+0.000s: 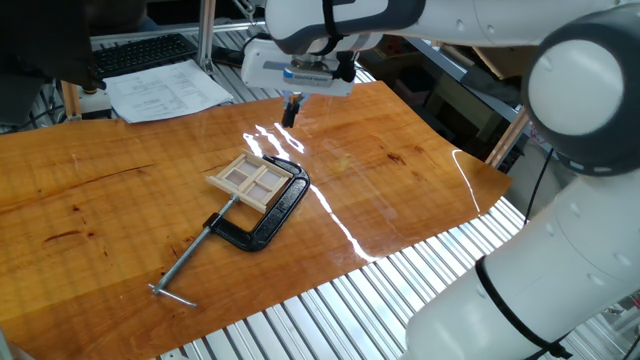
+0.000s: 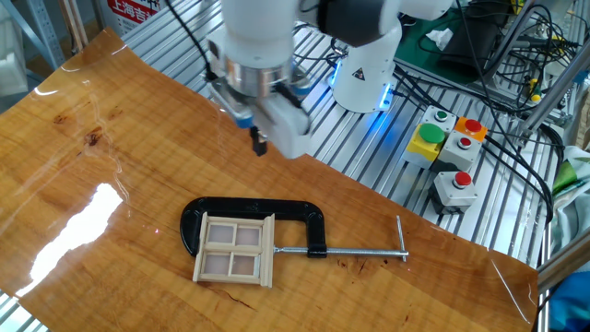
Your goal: Open a sliding window
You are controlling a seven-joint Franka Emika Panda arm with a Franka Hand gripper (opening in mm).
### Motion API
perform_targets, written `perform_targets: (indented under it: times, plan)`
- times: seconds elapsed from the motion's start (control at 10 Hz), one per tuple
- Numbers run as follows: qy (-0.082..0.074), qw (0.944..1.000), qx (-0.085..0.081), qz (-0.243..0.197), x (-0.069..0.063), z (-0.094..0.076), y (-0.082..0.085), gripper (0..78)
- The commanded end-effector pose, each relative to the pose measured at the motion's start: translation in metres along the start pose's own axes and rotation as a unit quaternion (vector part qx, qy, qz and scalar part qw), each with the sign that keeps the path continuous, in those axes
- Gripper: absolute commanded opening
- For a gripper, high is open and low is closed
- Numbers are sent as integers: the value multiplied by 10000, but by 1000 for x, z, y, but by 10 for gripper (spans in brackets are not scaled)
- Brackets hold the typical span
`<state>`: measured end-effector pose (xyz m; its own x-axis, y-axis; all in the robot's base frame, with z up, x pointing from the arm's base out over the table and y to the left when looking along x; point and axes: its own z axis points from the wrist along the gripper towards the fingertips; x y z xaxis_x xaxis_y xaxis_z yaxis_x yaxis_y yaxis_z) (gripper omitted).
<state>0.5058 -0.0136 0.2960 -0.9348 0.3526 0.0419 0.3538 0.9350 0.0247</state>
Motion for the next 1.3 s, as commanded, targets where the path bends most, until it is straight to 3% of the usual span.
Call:
perform_targets:
  times: [0.1,0.5,0.8,1.2,1.3]
  plan:
    - [-44,9997,146,197,-24,6,-9,0]
    - [-28,9995,112,290,-48,22,-6,0]
    - [-60,9998,94,146,-58,28,-6,0]
    - [-164,9996,72,228,-59,28,-6,0]
    - [-153,9988,70,452,-59,28,-6,0]
